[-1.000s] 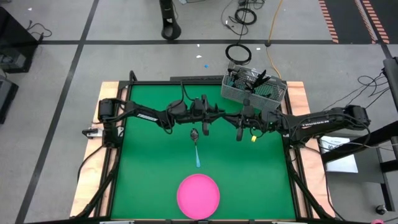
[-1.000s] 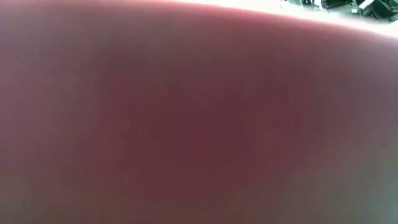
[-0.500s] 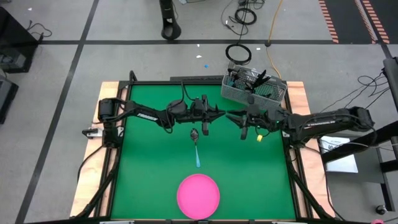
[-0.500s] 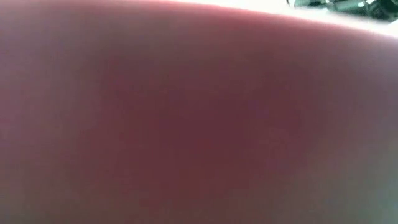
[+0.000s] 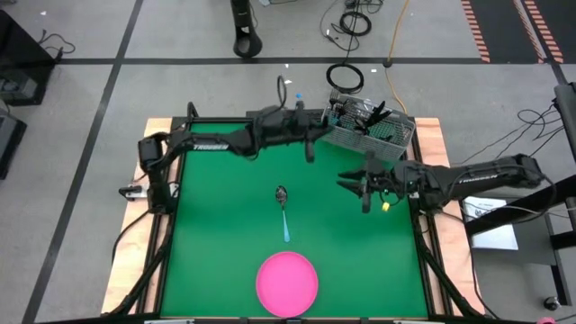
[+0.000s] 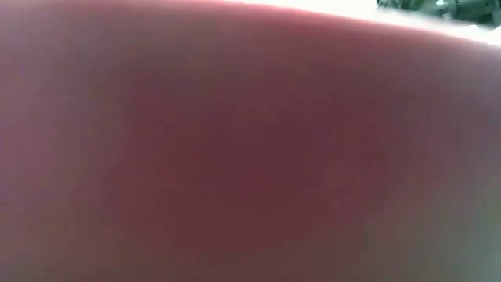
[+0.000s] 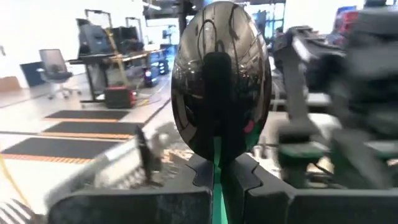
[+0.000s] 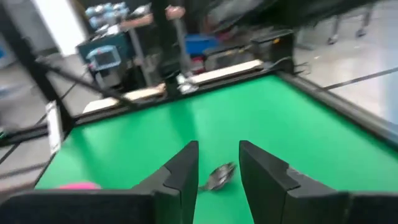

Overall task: Sort silverware
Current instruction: Put the blue spoon into the utensil holder

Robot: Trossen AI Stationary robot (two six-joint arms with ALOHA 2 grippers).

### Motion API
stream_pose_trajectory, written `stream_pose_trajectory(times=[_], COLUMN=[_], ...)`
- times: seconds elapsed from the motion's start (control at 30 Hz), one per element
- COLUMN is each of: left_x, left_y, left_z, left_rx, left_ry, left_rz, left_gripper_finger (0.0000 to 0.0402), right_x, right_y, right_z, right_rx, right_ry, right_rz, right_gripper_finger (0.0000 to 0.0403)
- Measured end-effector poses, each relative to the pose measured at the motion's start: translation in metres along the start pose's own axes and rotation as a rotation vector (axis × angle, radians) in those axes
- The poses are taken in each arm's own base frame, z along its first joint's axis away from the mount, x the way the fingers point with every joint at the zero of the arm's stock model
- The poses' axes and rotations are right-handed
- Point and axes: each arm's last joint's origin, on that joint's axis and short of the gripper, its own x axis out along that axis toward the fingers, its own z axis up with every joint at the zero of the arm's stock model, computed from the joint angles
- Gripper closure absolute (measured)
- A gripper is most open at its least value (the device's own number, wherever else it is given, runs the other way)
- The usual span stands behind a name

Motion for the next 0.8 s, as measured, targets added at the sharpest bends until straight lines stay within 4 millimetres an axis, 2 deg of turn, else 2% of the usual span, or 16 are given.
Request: stream_pose_trajectory(times=[0.13, 0.23, 0.3, 0.43, 0.53, 0.8], left_x=[0.023, 0.045, 0.062, 0.096, 0.114, 0.137], left_y=[0.021, 0.03, 0.032, 0.036, 0.039, 0.039], left_z=[0.013, 0.014, 0.007, -0.021, -0.034, -0.056], left_rx=[0.014, 0.018, 0.016, 0.011, -0.004, -0.04], left_ry=[-0.031, -0.047, -0.039, -0.019, -0.037, -0.059], left_rz=[0.023, 0.025, 0.017, 0.004, 0.004, 0.008], left_gripper_finger=[0.0394, 0.0394, 0.0394, 0.0395, 0.0395, 0.0395], right_x=[-0.001, -0.003, -0.004, -0.005, -0.006, -0.009], right_y=[0.013, 0.02, 0.022, 0.026, 0.028, 0.034], right_z=[-0.005, -0.007, -0.006, -0.006, -0.007, -0.01], right_rx=[-0.02, -0.044, -0.048, -0.06, -0.071, -0.136], right_ry=[0.028, 0.029, 0.02, 0.014, 0.02, 0.038], right_rz=[0.071, 0.103, 0.116, 0.139, 0.155, 0.195], right_gripper_finger=[0.03, 0.03, 0.03, 0.03, 0.03, 0.03])
